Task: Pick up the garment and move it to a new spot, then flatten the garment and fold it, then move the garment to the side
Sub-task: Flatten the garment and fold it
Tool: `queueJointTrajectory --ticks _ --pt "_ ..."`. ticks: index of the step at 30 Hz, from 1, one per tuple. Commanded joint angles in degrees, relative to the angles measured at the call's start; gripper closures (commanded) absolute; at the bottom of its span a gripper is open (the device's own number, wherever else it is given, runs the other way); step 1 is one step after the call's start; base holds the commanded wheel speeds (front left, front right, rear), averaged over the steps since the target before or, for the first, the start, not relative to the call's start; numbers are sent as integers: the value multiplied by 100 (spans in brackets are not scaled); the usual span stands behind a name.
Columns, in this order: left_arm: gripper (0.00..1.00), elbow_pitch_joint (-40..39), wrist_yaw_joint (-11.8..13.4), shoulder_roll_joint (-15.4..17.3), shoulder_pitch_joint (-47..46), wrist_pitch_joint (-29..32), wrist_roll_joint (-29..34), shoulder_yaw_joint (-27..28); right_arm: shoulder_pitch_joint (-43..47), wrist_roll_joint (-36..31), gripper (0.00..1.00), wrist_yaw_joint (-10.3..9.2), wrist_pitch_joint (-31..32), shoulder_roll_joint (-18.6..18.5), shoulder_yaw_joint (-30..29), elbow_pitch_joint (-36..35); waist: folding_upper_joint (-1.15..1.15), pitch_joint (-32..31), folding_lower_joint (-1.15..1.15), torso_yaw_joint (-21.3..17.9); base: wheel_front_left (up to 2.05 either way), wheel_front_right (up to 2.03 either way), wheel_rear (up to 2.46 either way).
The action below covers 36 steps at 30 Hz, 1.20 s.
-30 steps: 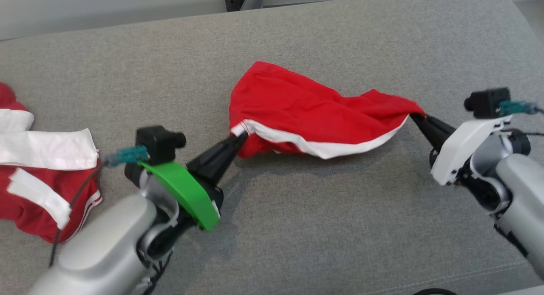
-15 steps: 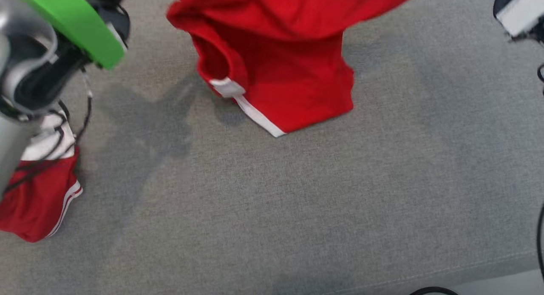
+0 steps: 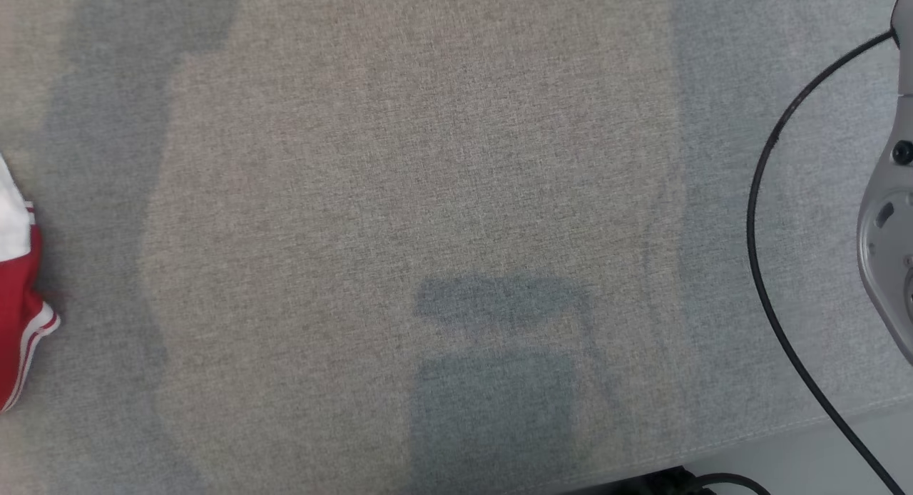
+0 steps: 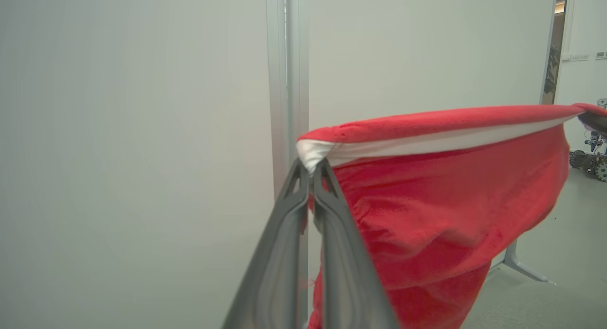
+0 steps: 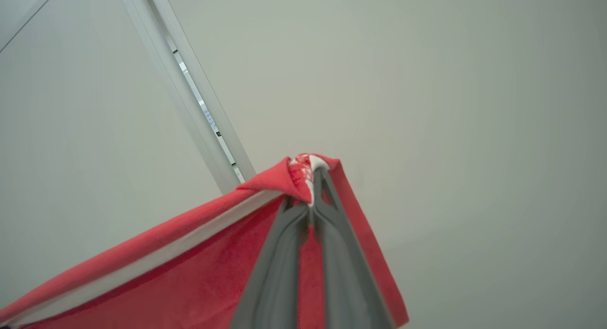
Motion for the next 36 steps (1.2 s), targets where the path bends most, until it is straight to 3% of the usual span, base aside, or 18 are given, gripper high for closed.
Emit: queueJointTrajectory --ticks 1,4,7,11,14,23,29,32,36 --pt "100 274 -6 -39 -89 -254 120 24 -97 -138 100 -12 -218 -14 -14 258 0 455 -1 -161 0 0 0" --pt "100 609 -56 -224 -59 -538 344 11 -65 -257 100 -10 -445 0 524 591 0 579 -1 -202 0 0 0" --pt "100 652 -104 -408 532 -582 520 98 612 -129 100 -10 -570 -10 1191 764 0 526 -1 -237 0 0 0" --pt "100 178 -136 -553 1830 -588 491 517 1682 238 100 -9 -621 6 2054 558 0 480 -1 -254 0 0 0" --pt "100 -546 -138 -484 3119 -584 481 643 2784 606 100 -10 -629 -274 2532 98 0 329 -1 -216 0 0 0" --pt "100 -1650 -139 -157 4648 -585 409 806 4383 1450 100 -10 -628 -1071 2575 -1157 0 -18 -1 -113 0 0 0" --pt "100 -2106 -118 160 6039 -574 404 468 5581 1952 100 -10 -366 -1749 2673 -1848 0 -816 -1 -59 0 0 0" --pt "100 -2424 220 225 6891 -459 346 270 6300 2173 100 -11 -119 -2133 2661 -2204 0 -1310 -1 -10 0 0 0" --pt "100 -2899 848 265 8066 -279 240 20 7479 2437 100 -15 226 -2576 2504 -2690 0 -1967 -1 93 0 0 0"
